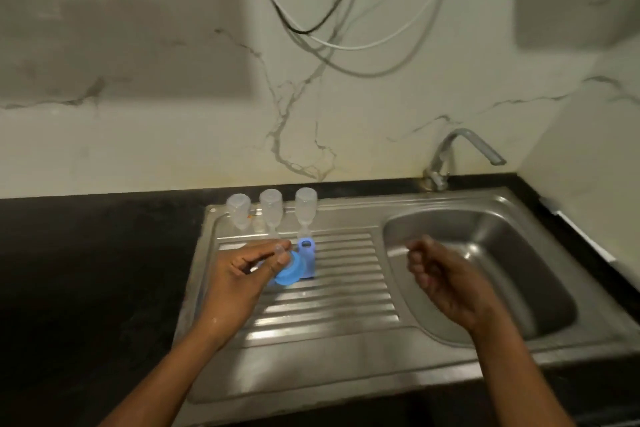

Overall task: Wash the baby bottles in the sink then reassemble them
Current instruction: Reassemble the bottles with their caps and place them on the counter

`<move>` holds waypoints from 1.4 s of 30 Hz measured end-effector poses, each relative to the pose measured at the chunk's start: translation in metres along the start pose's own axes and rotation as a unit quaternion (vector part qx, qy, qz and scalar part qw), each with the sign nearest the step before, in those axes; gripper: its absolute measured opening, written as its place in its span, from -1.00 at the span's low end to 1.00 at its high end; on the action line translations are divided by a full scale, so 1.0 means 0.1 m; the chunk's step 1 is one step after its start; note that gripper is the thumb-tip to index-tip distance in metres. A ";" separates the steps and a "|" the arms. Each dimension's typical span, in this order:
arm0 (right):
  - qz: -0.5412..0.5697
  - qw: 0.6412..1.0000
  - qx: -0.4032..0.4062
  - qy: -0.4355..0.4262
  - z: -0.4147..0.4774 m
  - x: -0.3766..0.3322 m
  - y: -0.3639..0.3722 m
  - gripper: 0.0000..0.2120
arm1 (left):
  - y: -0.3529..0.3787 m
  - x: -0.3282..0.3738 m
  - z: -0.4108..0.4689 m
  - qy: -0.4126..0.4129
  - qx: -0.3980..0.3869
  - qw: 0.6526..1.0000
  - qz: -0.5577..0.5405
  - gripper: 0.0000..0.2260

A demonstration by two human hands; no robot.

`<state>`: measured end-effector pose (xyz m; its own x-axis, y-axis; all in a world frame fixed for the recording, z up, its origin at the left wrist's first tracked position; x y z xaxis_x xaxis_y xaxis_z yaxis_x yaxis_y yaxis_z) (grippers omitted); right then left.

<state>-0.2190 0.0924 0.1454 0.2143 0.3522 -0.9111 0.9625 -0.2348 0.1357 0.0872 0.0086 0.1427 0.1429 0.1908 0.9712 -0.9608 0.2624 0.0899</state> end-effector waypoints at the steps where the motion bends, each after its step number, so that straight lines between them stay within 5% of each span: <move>1: -0.195 0.975 0.091 0.063 0.12 0.27 -0.18 -0.70 | 0.05 -0.05 0.03 0.005 -0.004 1.000 0.005 -0.77; 3: -0.554 0.787 0.265 0.063 0.30 0.73 -0.37 -0.66 | 0.17 -0.16 0.08 0.000 -0.016 1.000 0.024 -0.72; 4: -0.572 0.766 0.292 0.006 0.35 0.87 -0.34 -0.64 | 0.22 -0.22 0.10 -0.011 -0.024 0.999 0.028 -0.76; 6: -0.496 0.825 0.246 -0.115 0.40 1.01 -0.12 -0.65 | 0.29 -0.34 0.12 -0.045 -0.028 0.998 0.032 -0.87; 10: -0.360 0.905 0.000 -0.225 0.37 0.86 0.81 -0.42 | 0.34 -0.46 0.20 -0.068 -0.055 0.993 0.073 -0.91; 15: -0.362 0.889 0.055 -0.276 0.73 0.67 1.39 -0.55 | 0.07 -0.43 0.53 -0.031 -0.064 0.989 0.131 -0.90; 20: -0.303 0.933 0.045 -0.186 1.11 0.60 1.77 -0.66 | -0.33 -0.58 1.06 -0.007 0.003 0.984 0.180 -0.86; 23: -0.260 0.954 0.049 -0.144 1.31 0.66 1.86 -0.65 | -0.63 -0.91 1.53 0.019 0.023 0.932 0.362 -0.71; 27: -0.200 0.969 0.066 -0.129 1.45 0.73 1.93 -0.67 | -0.83 -1.34 2.03 -0.081 -0.137 0.815 0.557 -0.22; 29: -0.180 0.975 0.065 -0.113 1.48 0.75 1.93 -0.66 | -0.83 -1.45 2.14 -0.095 -0.197 0.743 0.632 -0.21; 31: -0.159 0.980 0.066 -0.104 1.49 0.76 1.90 -0.65 | -0.84 -1.46 2.21 -0.097 -0.187 0.718 0.663 -0.36; 35: -0.107 0.985 0.060 -0.119 1.45 0.72 1.89 -0.65 | -1.07 -1.37 2.05 -0.116 -0.059 0.831 0.541 -0.56; 38: -0.088 0.988 0.027 -0.127 1.46 0.64 1.94 -0.64 | -1.22 -1.11 1.58 -0.168 0.098 0.937 0.291 -0.67; 42: -0.047 0.994 -0.052 -0.083 1.48 0.44 2.09 -0.73 | -1.10 -0.75 0.80 -0.264 0.125 0.955 -0.049 -0.59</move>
<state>-0.0325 -0.0751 0.0758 0.0996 0.2111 -0.9724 0.9910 -0.1089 0.0778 0.1631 -0.1104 0.0780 0.1578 -0.3435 0.9258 -0.9852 0.0084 0.1711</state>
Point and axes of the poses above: each hand's wrist, its own z-axis towards the middle knuckle, its own y-axis out of the palm, x = y × z, the point moved 1 cm from there along z, towards the middle knuckle, and after that the axes turned 7 degrees about -z, right-handed, at the moved point
